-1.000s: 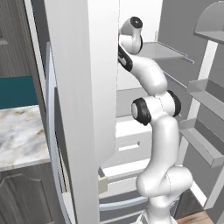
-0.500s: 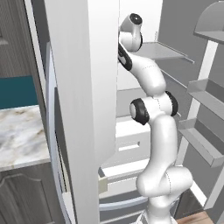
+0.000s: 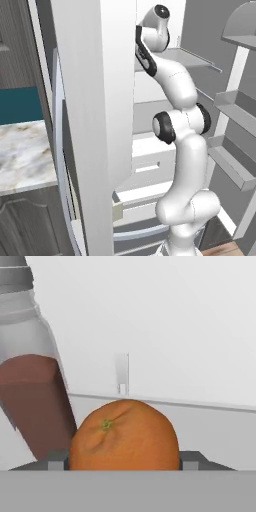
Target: Pick the two tangerines from the fridge and place them on the plate next to the blender to make a fruit smoothie.
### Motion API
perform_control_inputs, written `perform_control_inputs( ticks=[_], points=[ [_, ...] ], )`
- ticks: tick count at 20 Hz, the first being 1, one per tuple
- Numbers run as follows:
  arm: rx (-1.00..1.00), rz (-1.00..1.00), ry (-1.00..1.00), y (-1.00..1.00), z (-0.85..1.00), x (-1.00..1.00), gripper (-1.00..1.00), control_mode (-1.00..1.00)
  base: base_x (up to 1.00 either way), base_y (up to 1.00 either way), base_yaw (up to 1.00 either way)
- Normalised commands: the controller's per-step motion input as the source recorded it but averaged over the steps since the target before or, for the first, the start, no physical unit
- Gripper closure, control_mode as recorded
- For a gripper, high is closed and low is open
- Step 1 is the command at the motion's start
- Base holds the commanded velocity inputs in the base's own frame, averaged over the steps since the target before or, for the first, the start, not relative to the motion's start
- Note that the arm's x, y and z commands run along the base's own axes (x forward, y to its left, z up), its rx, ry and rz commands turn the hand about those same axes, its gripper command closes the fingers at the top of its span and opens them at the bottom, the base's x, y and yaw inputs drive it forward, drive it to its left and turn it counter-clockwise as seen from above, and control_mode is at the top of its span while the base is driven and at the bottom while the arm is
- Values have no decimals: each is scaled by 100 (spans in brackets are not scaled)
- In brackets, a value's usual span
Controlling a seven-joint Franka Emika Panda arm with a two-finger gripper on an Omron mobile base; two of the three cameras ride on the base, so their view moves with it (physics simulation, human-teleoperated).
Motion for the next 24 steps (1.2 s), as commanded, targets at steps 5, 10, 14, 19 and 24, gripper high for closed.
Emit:
perform_control_inputs(
  ticks=[5,10,14,19,24],
  points=[
    [5,0,-45,-33,-79,-83,100,-100,0,0,0],
    [11,-5,-46,-28,-49,-75,100,-100,0,0,0],
    [-3,-9,-13,0,88,-100,100,-100,0,0,0],
    [-4,-1,2,-4,98,-100,100,-100,0,0,0],
    [-6,0,15,-9,54,-100,100,-100,0,0,0]
  ],
)
